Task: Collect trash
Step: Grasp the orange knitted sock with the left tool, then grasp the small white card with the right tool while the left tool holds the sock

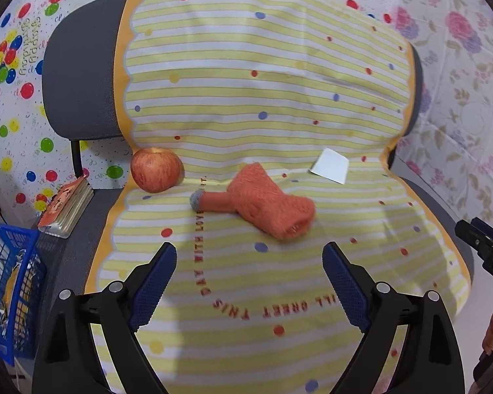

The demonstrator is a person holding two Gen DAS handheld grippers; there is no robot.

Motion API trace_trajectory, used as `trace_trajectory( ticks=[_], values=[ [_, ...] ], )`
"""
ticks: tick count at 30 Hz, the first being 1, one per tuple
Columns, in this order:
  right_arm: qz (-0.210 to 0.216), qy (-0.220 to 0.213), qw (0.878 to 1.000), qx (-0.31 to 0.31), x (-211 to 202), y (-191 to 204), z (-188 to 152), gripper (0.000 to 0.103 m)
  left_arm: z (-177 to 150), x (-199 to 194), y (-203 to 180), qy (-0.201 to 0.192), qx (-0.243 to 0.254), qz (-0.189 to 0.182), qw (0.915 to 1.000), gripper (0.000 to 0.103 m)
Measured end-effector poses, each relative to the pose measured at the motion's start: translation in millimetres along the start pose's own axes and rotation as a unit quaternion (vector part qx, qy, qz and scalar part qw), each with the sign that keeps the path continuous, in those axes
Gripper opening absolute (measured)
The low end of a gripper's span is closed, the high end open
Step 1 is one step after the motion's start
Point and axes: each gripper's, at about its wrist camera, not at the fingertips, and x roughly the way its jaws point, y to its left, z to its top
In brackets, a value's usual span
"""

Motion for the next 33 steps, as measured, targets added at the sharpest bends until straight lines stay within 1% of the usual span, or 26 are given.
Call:
trace_trajectory(
  ticks=[2,6,8,11,14,15,16,17,19,21,22,23,24,25,26,27,28,31,33],
  values=[
    [0.001,0.004,1.0,0.002,13.9,-1.0,7.3,0.066,7.2,15.4,3.6,0.008,-0.005,0.004,0.9999,0.09],
    [0.006,0.009,1.0,0.002,33.6,0.6,15.6,0.066,23.7,61.3,12.1,0.041,-0.032,0.011,0.9986,0.09],
    [0.007,0.012,1.0,-0.002,43.0,1.8,18.3,0.066,28.3,79.8,13.7,0.049,-0.037,0.017,0.998,0.09],
    [0.011,0.02,1.0,-0.005,57.8,3.1,22.6,0.066,34.0,110.0,12.0,0.063,-0.025,0.033,0.9972,0.089],
    [0.015,0.03,0.999,-0.009,78.1,4.6,29.8,0.065,37.5,133.2,7.9,0.077,-0.009,0.033,0.9964,0.088],
    [0.017,0.033,0.999,-0.01,83.7,4.6,31.7,0.063,39.3,141.4,7.1,0.089,-0.006,0.029,0.9956,0.087],
    [0.019,0.036,0.999,-0.011,89.0,5.0,33.8,0.059,41.1,146.4,7.3,0.097,-0.006,0.023,0.995,0.084],
    [0.022,0.039,0.999,-0.011,94.3,5.1,36.1,0.057,43.0,151.5,7.7,0.103,-0.007,0.019,0.9945,0.077],
    [0.028,0.047,0.998,-0.008,105.6,6.8,41.2,0.05,46.1,160.4,7.9,0.113,-0.001,0.019,0.9934,0.075],
    [0.033,0.051,0.998,-0.006,112.3,8.5,44.0,0.05,47.8,162.6,7.7,0.113,0.006,0.027,0.9932,0.067],
    [0.035,0.052,0.998,-0.005,114.6,9.8,44.4,0.05,47.4,161.6,7.2,0.109,0.011,0.029,0.9935,0.057],
    [0.038,0.053,0.998,-0.006,115.4,10.6,44.3,0.05,46.3,159.5,6.3,0.106,0.019,0.027,0.9938,0.045],
    [0.039,0.055,0.998,-0.006,117.2,12.3,43.6,0.05,44.4,154.8,4.0,0.101,0.033,0.018,0.9942,0.038],
    [0.041,0.058,0.997,-0.007,118.7,14.0,42.5,0.05,43.5,150.4,3.7,0.098,0.036,0.006,0.9946,0.019],
    [0.043,0.06,0.997,-0.008,119.5,15.3,41.6,0.05,42.0,143.9,7.1,0.095,0.027,-0.017,0.995,0.015],
    [0.044,0.062,0.997,-0.011,120.1,16.3,41.1,0.05,40.8,133.6,13.2,0.086,0.006,-0.037,0.9956,0.014],
    [0.046,0.063,0.997,-0.014,120.7,17.9,40.2,0.05,40.5,126.1,16.8,0.078,-0.004,-0.044,0.996,0.014],
    [0.054,0.062,0.996,-0.021,124.1,20.8,41.2,0.05,43.2,97.6,28.9,0.042,-0.026,-0.055,0.9973,0.014],
    [0.061,0.063,0.996,-0.019,131.6,21.2,44.2,0.05,50.6,81.0,36.5,0.019,-0.035,-0.058,0.9976,0.014]
  ],
)
